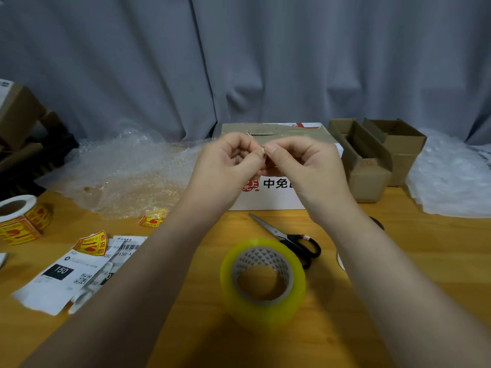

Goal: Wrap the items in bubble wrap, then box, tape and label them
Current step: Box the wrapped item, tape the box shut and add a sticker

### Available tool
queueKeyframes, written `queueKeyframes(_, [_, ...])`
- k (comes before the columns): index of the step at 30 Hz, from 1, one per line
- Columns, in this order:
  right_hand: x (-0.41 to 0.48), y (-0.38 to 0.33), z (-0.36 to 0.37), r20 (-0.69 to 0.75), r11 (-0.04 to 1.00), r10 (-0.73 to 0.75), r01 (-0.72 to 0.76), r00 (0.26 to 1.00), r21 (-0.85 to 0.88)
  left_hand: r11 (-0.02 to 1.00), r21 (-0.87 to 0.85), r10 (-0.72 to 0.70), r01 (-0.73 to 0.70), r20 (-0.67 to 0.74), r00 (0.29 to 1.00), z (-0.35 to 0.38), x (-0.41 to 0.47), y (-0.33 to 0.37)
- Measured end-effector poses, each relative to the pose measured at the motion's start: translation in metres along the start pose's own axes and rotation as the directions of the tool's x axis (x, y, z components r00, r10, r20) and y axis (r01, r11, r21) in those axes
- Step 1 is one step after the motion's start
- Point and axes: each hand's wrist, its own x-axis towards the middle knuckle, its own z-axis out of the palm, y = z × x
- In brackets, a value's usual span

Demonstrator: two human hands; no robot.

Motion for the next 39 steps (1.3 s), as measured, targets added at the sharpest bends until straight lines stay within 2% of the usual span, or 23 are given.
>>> queueKeyframes(5, [-0.004,0.0,0.008,-0.033,0.992,-0.031,0.026,0.999,-0.122,1.0,-0.024,-0.002,0.002,-0.002,1.0,-0.004,-0.006,0.003])
queueKeyframes(10, [-0.008,0.007,0.017,-0.047,0.992,0.103,-0.105,0.994,-0.065,0.999,-0.019,-0.05,0.05,0.01,0.999,-0.013,-0.011,-0.002])
queueKeyframes(17, [-0.015,0.01,0.021,-0.068,0.986,0.114,-0.121,0.991,-0.113,0.997,-0.001,-0.079,0.079,0.029,0.996,-0.015,-0.018,-0.014])
queueKeyframes(20, [-0.02,0.009,0.02,-0.022,0.965,0.26,-0.258,0.965,0.053,0.994,-0.055,-0.091,0.093,0.045,0.995,-0.014,-0.024,-0.018])
queueKeyframes(22, [-0.023,0.009,0.018,0.023,0.894,0.39,-0.384,0.921,0.233,0.99,-0.092,-0.103,0.11,0.07,0.992,-0.013,-0.027,-0.021])
queueKeyframes(25, [-0.027,0.011,0.015,0.043,0.821,0.445,-0.427,0.895,0.378,0.986,-0.119,-0.113,0.12,0.069,0.991,-0.013,-0.031,-0.024])
queueKeyframes(30, [-0.037,0.016,0.015,0.013,0.921,0.332,-0.327,0.943,0.213,0.994,-0.063,-0.087,0.093,0.097,0.991,-0.009,-0.036,-0.029])
queueKeyframes(34, [-0.034,0.018,0.014,-0.033,0.922,0.341,-0.328,0.939,0.203,0.995,-0.054,-0.08,0.087,0.113,0.99,-0.01,-0.034,-0.029])
queueKeyframes(39, [-0.028,0.018,0.014,0.002,0.907,0.394,-0.389,0.919,0.163,0.993,-0.079,-0.08,0.09,0.118,0.99,-0.015,-0.033,-0.032])
